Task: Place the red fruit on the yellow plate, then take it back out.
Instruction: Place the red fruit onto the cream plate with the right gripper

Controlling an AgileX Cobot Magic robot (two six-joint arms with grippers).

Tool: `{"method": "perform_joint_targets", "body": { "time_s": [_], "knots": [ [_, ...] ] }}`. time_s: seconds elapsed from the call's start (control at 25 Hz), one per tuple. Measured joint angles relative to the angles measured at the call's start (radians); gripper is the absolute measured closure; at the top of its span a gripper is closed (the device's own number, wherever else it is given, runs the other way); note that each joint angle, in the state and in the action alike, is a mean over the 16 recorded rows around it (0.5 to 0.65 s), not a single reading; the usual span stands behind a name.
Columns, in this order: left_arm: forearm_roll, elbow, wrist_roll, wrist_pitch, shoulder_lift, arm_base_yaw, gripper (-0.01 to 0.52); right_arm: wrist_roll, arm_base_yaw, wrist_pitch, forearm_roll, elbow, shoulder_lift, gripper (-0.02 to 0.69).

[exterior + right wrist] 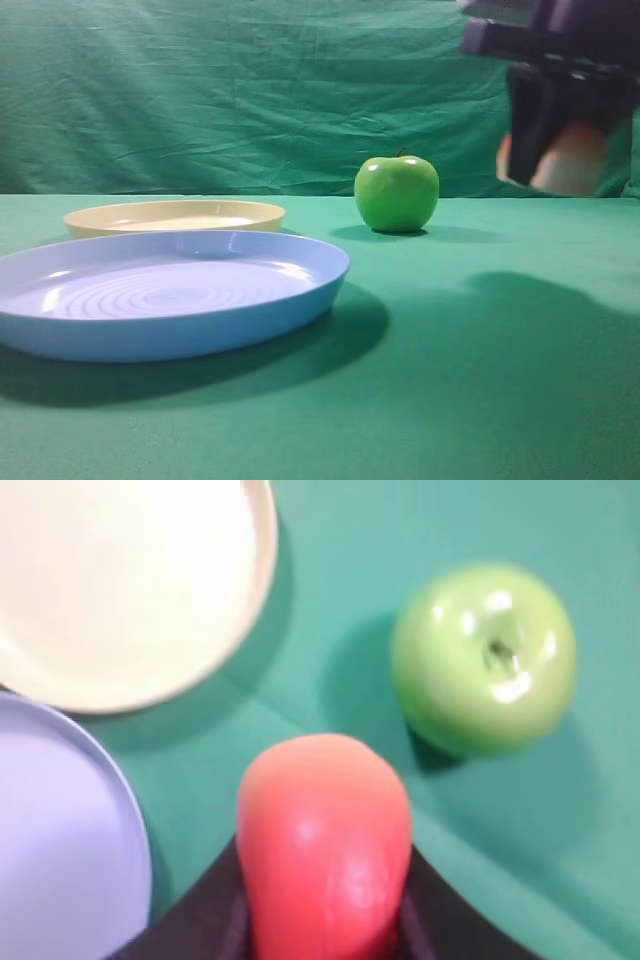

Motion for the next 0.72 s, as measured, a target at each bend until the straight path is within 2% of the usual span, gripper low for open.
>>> {"method": "perform_joint_targets", "body": {
  "time_s": [0.4, 0.72],
  "knots": [
    [0.0, 0.0, 0.0, 0.0, 0.0, 0.0, 0.514, -0.156, 0.079, 0.118, 0.123, -0.438, 0.286, 0.467],
    [0.0, 0.0, 0.0, 0.0, 0.0, 0.0, 0.514, -0.227, 0.119, 0.107, 0.179, -0.593, 0.492, 0.467]
  ]
}}
